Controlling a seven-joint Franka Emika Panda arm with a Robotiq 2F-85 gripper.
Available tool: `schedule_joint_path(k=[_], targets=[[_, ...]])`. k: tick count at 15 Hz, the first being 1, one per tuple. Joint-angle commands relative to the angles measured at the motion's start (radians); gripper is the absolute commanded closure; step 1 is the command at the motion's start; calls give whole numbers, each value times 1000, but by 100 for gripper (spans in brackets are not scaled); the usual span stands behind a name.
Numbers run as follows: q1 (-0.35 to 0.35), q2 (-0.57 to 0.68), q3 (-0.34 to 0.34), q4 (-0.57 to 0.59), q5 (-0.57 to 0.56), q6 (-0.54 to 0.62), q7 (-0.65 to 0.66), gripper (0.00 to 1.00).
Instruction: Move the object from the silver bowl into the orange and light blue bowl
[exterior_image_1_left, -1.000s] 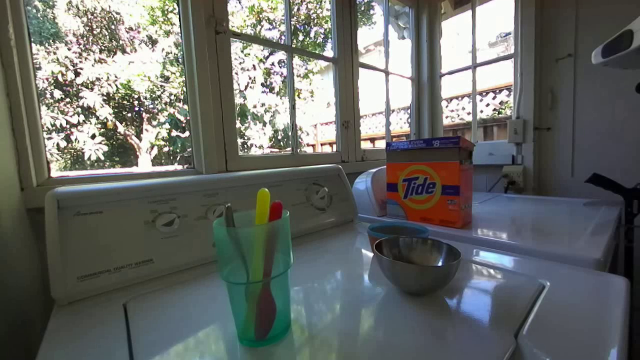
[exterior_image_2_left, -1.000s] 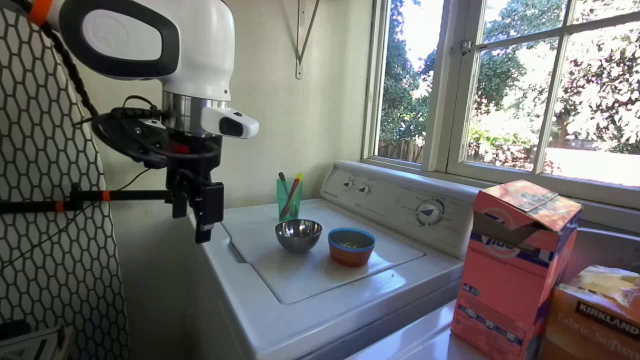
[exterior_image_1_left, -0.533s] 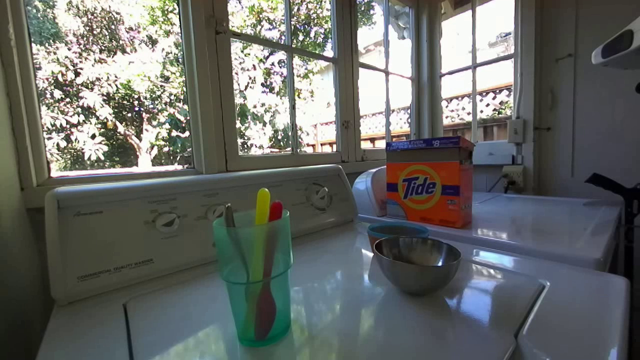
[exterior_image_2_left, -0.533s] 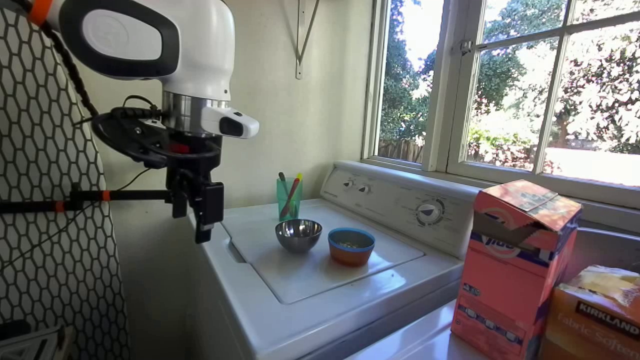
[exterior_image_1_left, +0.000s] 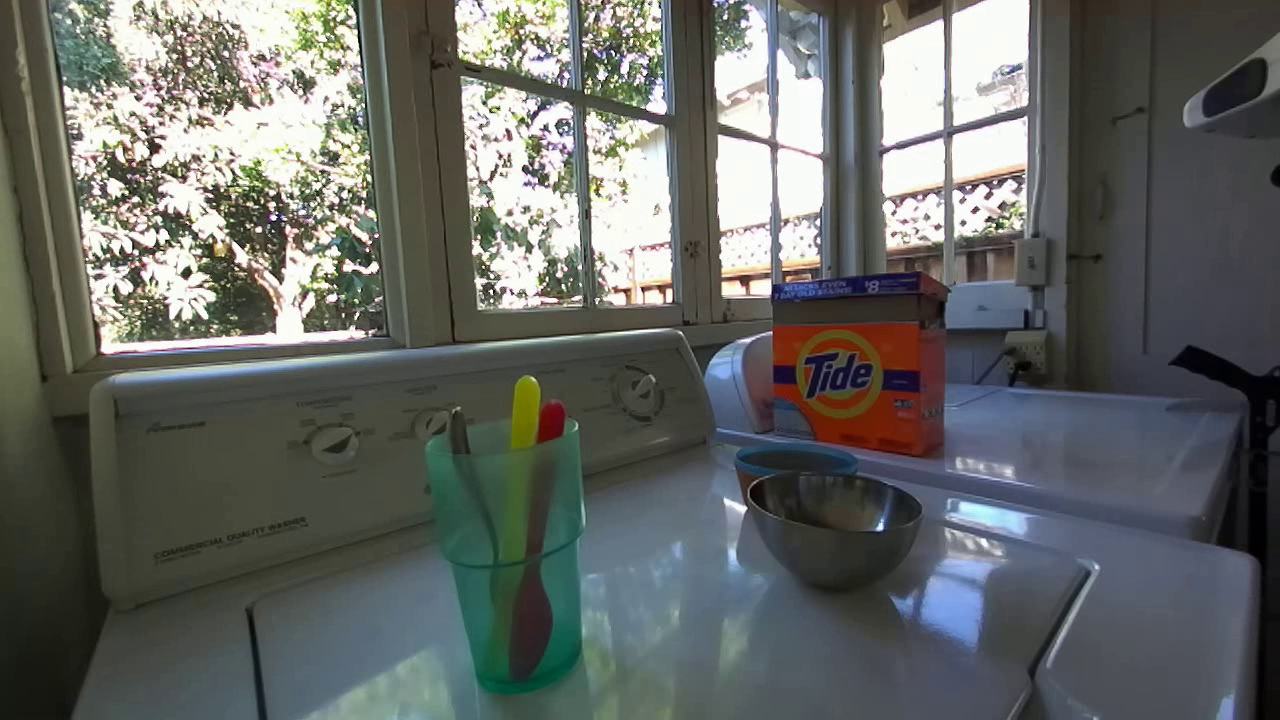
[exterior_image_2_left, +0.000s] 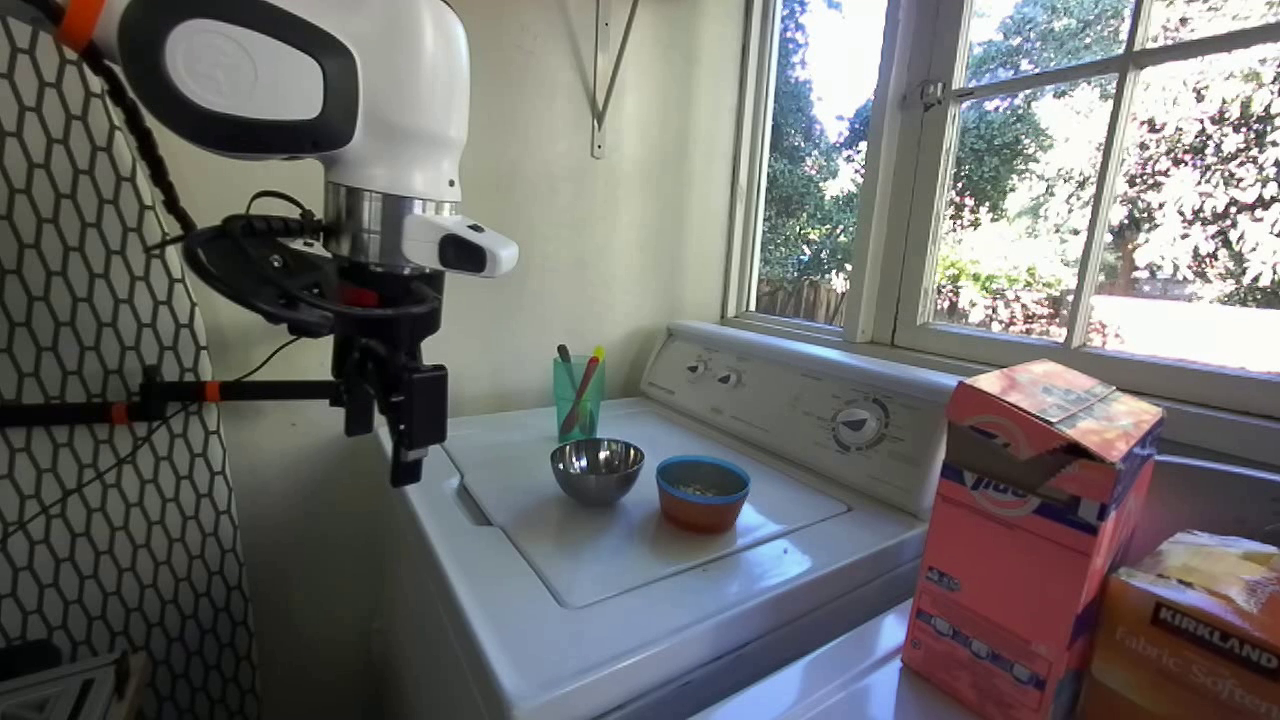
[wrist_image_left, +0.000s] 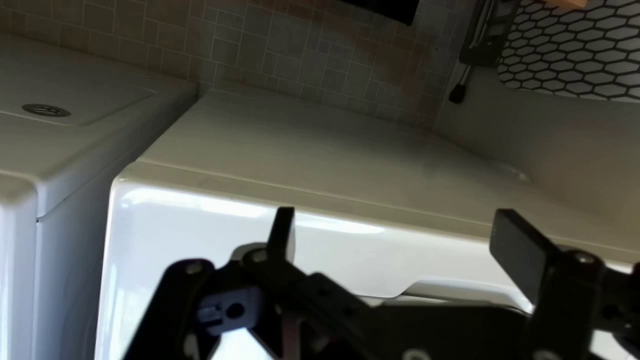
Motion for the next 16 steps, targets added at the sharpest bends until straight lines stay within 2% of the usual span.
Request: schedule_joint_path(k=[1,4,6,13,16], targets=[[-9,2,8,2,6,-2,-5,0],[-4,7,7,4,6,1,-14,0],[1,26,9,10,26,64,5,0],[5,176,58,17,56,503,140,0],[17,293,74,48,85,628,189,0]])
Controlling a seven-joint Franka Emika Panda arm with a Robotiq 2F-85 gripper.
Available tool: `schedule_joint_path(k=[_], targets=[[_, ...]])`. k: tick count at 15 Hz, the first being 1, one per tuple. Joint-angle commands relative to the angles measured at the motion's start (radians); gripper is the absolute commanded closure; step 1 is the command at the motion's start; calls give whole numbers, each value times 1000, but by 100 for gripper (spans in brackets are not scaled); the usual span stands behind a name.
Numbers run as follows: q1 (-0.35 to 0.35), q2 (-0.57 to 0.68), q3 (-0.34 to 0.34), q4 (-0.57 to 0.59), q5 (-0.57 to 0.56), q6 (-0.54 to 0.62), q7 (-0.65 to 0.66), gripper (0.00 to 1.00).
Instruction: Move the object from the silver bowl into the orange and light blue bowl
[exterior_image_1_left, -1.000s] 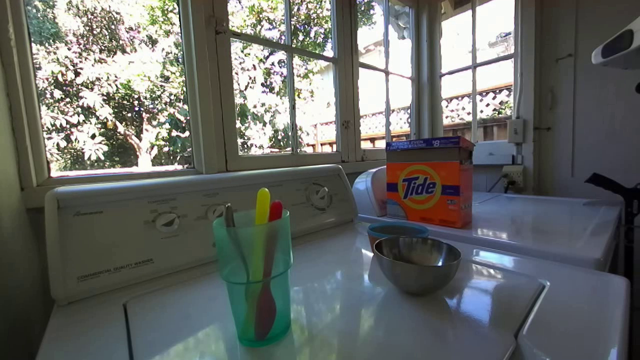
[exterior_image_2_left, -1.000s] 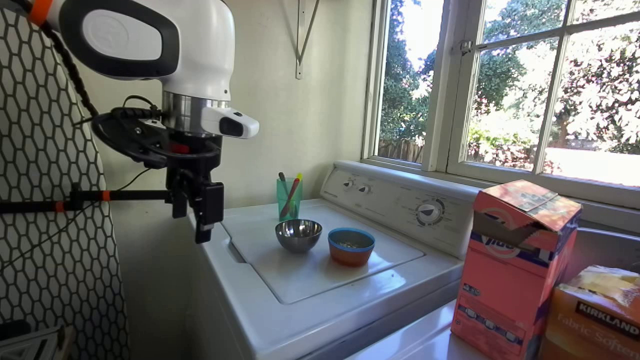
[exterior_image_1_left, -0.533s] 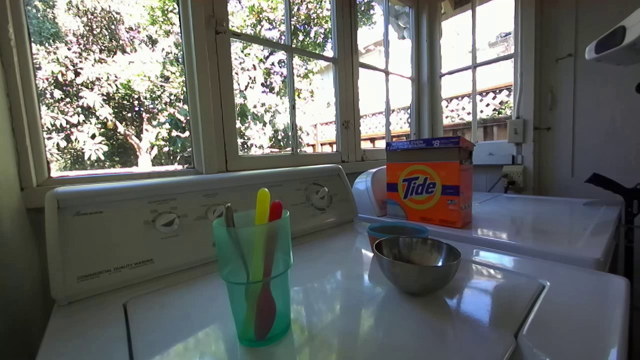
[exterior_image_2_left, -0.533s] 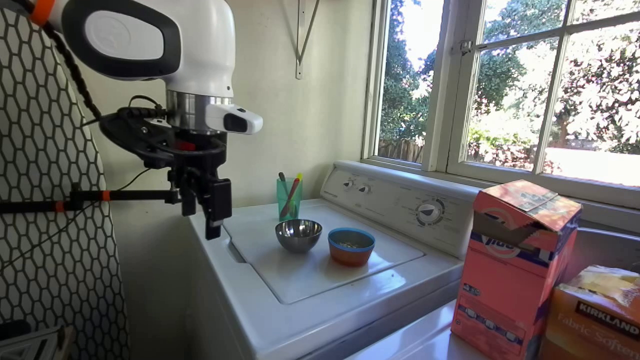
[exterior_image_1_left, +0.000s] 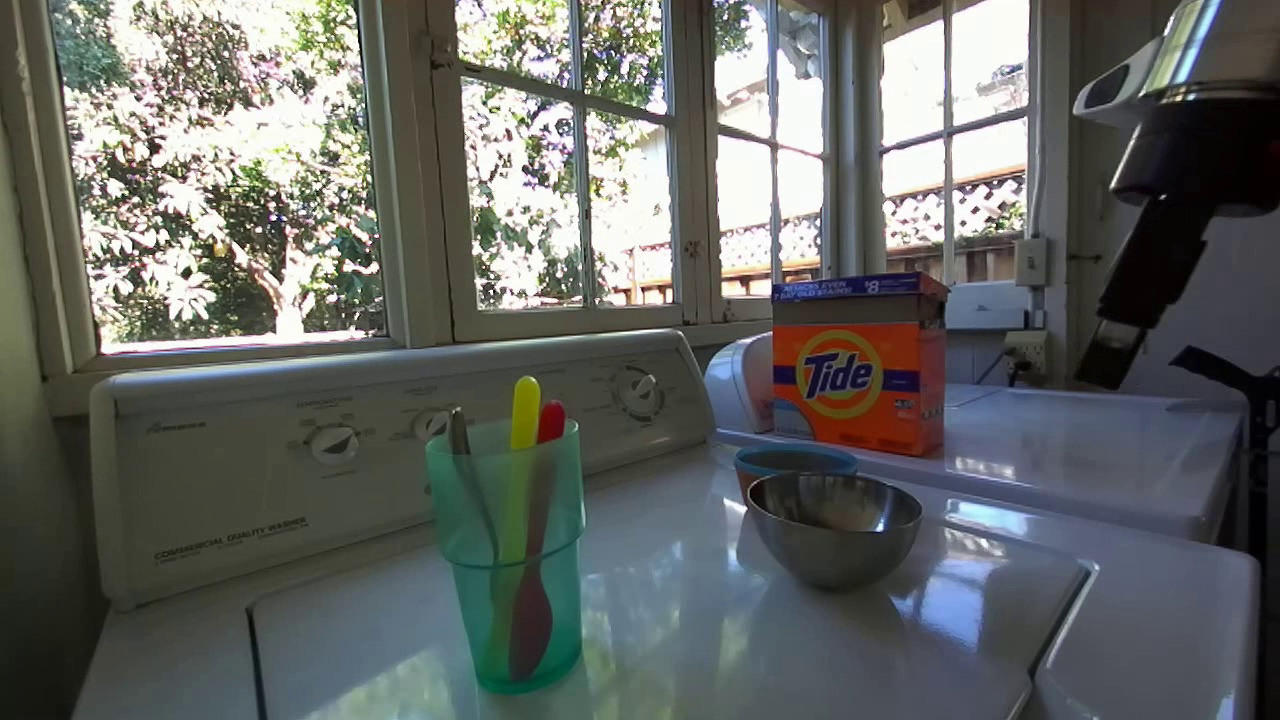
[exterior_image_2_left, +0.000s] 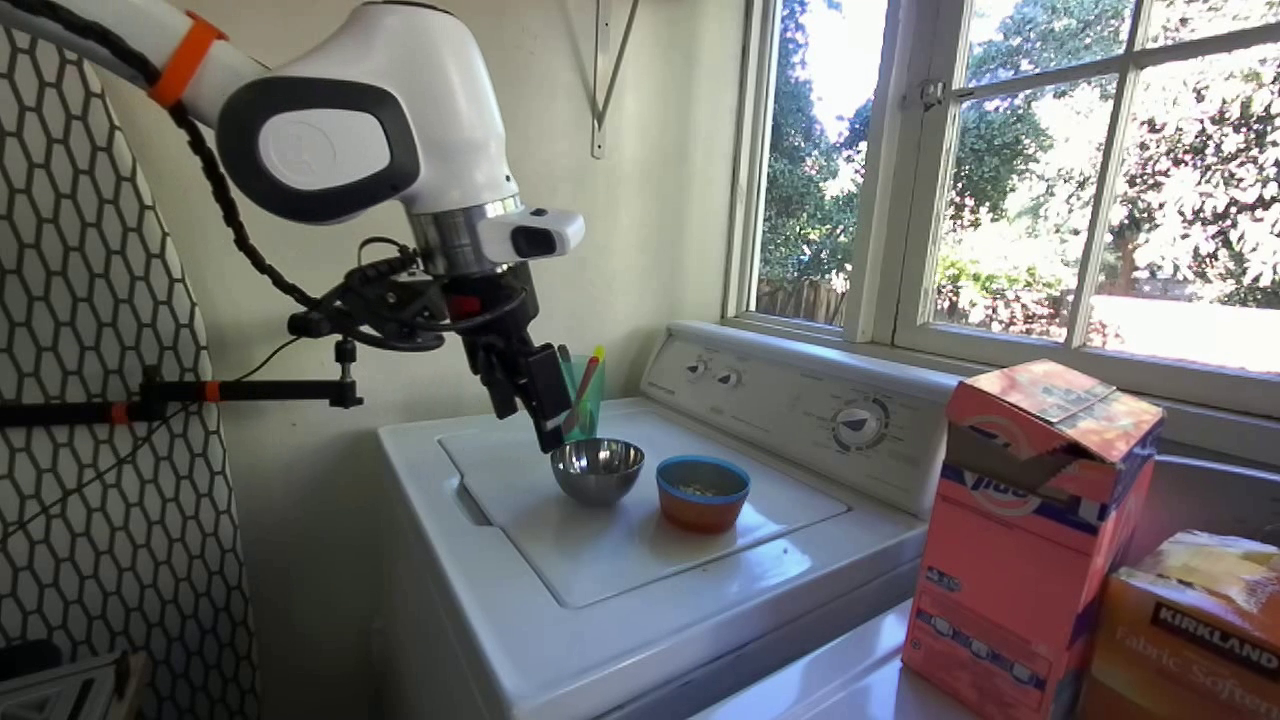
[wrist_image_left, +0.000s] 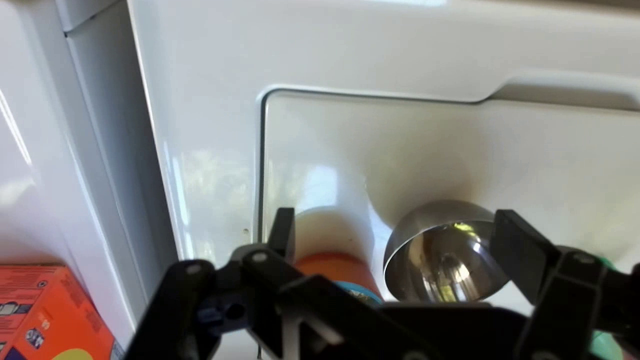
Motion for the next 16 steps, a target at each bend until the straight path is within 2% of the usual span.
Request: schedule_joint_path(k=[1,5,6,11,15,16], targets=[[19,163,25,53,54,125,62,0],[46,299,47,120,110,162,98,0],[19,218,48,68,75,148,74,0],[26,293,62,119,92,150,87,0],[49,361,40,154,185,181,56,0],[62,377,28,165,237,183,31,0]])
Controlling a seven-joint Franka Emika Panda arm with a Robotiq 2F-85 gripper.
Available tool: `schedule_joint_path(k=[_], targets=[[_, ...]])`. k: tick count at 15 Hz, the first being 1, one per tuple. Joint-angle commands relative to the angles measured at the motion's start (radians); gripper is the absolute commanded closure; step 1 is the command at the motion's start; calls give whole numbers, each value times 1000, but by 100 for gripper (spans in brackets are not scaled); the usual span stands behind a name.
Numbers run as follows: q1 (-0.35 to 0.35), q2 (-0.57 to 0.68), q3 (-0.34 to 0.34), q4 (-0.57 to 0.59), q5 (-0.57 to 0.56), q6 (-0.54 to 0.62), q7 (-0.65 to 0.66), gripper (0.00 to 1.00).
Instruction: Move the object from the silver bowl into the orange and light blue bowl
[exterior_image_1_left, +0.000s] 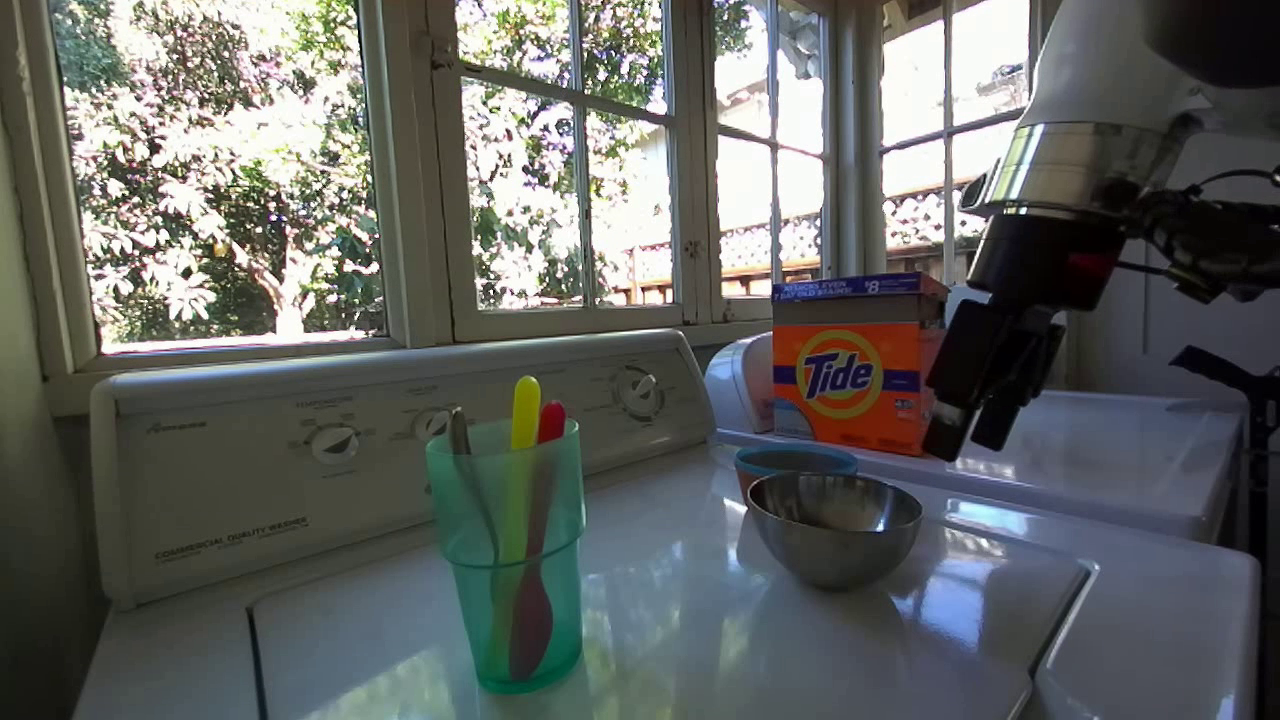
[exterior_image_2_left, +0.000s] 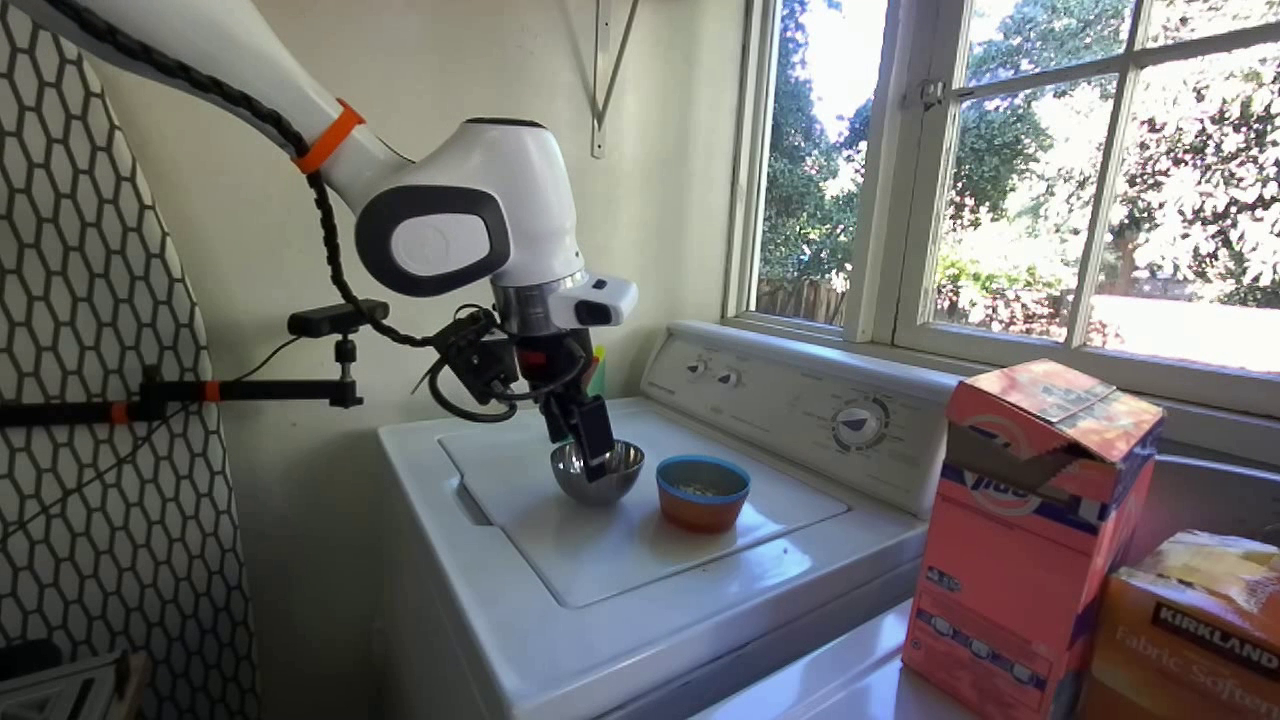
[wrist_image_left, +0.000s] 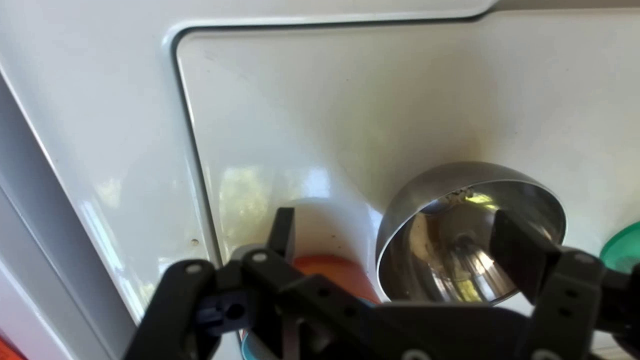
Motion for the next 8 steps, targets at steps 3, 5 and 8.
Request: schedule_joint_path(k=[3,5,8], targets=[[10,127,-16,80,169,11,-64,0],[-3,163,5,103,166,16,-41,0],[-10,208,29,136,151,10,-28,26]])
